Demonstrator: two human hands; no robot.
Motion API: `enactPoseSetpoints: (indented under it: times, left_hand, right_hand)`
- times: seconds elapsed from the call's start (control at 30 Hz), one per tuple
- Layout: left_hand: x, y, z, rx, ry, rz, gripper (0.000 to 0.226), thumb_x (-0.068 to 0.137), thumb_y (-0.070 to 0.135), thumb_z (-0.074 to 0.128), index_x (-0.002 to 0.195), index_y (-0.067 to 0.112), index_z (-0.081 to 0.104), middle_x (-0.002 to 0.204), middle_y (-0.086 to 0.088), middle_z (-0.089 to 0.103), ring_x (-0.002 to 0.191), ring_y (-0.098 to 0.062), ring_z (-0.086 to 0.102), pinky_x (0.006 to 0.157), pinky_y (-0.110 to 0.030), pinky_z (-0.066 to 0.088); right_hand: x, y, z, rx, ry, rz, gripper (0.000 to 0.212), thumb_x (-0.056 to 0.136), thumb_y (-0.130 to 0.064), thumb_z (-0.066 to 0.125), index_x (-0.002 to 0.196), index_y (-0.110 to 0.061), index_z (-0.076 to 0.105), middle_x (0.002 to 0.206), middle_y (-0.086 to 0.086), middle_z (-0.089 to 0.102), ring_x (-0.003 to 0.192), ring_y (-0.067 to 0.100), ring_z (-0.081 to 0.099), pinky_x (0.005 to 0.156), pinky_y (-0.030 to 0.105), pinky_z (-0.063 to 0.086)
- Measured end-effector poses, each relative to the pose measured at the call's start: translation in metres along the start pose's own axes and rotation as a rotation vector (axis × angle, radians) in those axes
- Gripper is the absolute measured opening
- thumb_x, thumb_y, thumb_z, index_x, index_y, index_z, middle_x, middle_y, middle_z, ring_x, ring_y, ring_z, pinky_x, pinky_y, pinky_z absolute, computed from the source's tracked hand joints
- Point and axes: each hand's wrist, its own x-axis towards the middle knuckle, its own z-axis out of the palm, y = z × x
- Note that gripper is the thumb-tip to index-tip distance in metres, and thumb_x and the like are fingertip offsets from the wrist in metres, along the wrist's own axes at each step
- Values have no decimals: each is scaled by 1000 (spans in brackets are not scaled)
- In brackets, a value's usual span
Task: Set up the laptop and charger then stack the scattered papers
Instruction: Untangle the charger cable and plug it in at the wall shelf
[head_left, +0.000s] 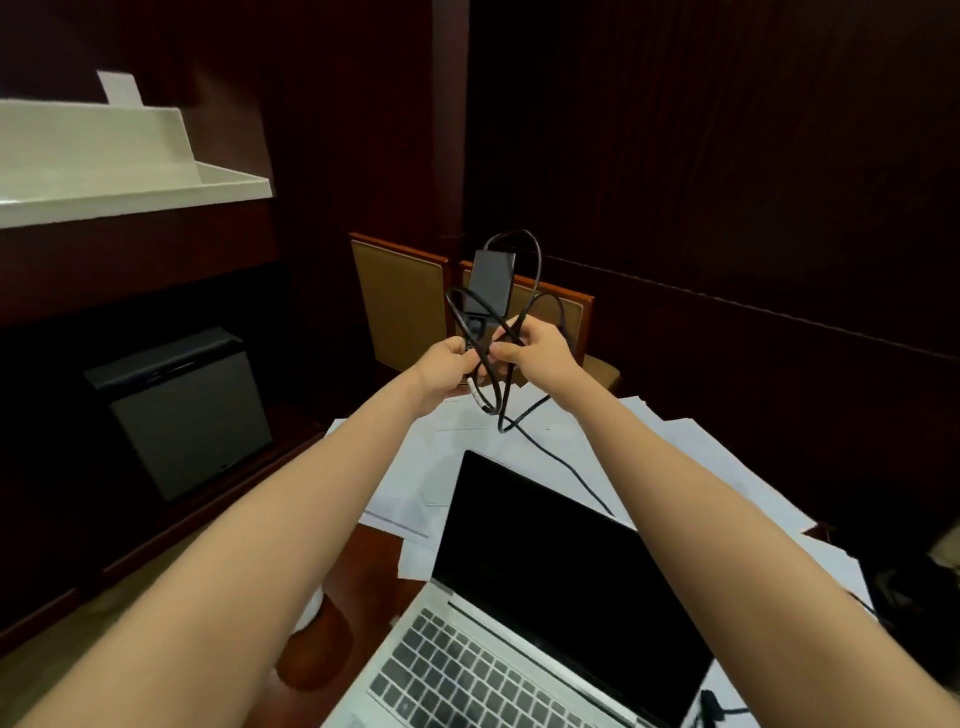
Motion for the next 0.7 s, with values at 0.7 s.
enactPoseSetpoints:
  times: [0.7]
  left_hand:
    - [34, -26, -79, -249, 0, -7, 17, 101, 11, 35, 95, 14, 50, 96, -1, 62, 97, -17, 57, 92, -35, 40]
  right_hand:
    - [46, -28, 92, 34, 57, -25, 13, 90, -2, 55, 102, -6, 58, 96, 9, 61, 99, 30, 63, 90, 42, 53]
